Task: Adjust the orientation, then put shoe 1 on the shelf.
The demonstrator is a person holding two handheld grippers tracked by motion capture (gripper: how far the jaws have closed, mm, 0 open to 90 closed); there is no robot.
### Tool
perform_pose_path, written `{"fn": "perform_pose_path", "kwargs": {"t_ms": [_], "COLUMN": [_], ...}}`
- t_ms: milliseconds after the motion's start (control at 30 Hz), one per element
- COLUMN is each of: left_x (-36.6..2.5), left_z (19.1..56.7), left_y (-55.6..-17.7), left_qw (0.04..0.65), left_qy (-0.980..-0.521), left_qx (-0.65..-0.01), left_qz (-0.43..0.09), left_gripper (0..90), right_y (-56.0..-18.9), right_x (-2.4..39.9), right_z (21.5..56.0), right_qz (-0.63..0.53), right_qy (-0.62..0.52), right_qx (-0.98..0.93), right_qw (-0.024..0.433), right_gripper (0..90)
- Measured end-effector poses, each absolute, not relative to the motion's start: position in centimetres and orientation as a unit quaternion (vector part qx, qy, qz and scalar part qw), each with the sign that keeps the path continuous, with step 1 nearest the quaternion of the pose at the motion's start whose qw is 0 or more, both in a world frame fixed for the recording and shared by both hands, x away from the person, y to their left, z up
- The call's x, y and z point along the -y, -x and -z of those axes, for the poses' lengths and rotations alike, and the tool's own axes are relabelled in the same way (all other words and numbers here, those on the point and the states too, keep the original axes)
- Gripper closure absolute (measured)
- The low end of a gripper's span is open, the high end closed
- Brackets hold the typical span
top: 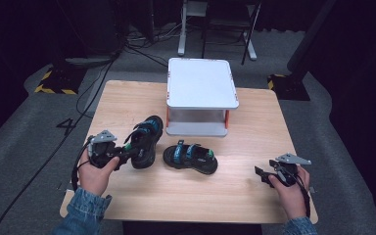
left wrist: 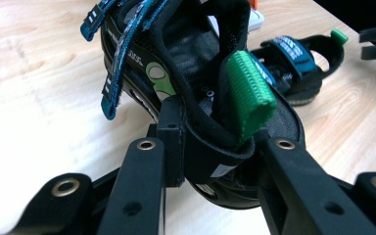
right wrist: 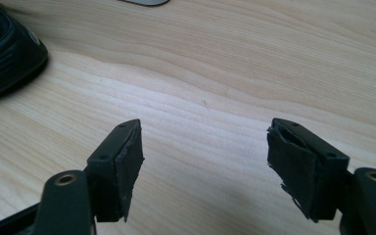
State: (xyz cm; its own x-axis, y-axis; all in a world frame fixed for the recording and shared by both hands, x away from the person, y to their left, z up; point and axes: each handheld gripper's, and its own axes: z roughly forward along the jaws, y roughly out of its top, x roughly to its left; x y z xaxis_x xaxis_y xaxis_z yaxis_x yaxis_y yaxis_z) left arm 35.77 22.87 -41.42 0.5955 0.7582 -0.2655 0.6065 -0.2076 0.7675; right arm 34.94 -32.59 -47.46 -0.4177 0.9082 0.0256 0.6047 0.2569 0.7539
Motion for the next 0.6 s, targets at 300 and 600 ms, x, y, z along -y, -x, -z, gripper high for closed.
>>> {"fn": "perform_pose_path", "kwargs": {"t_ms": [300, 600], "left_x": [-19.3, -16.6], "left_z": [40.6, 40.8], "left_y": [-39.2, -41.9], "left_qw": [0.455, 0.451], "left_qy": [-0.782, -0.793], "left_qx": [-0.42, -0.406], "left_qz": [-0.068, -0.059], "left_gripper": [71.5, 71.5], "right_y": [-33.4, -32.7], "right_x": [33.4, 33.7], "right_z": [47.0, 46.9], "right_qz": [-0.358, -0.361], "right_qy": [-0.507, -0.511], "right_qx": [-0.753, -0.748], "right_qw": [0.219, 0.219], "right_gripper": [29.6, 29.6]}}
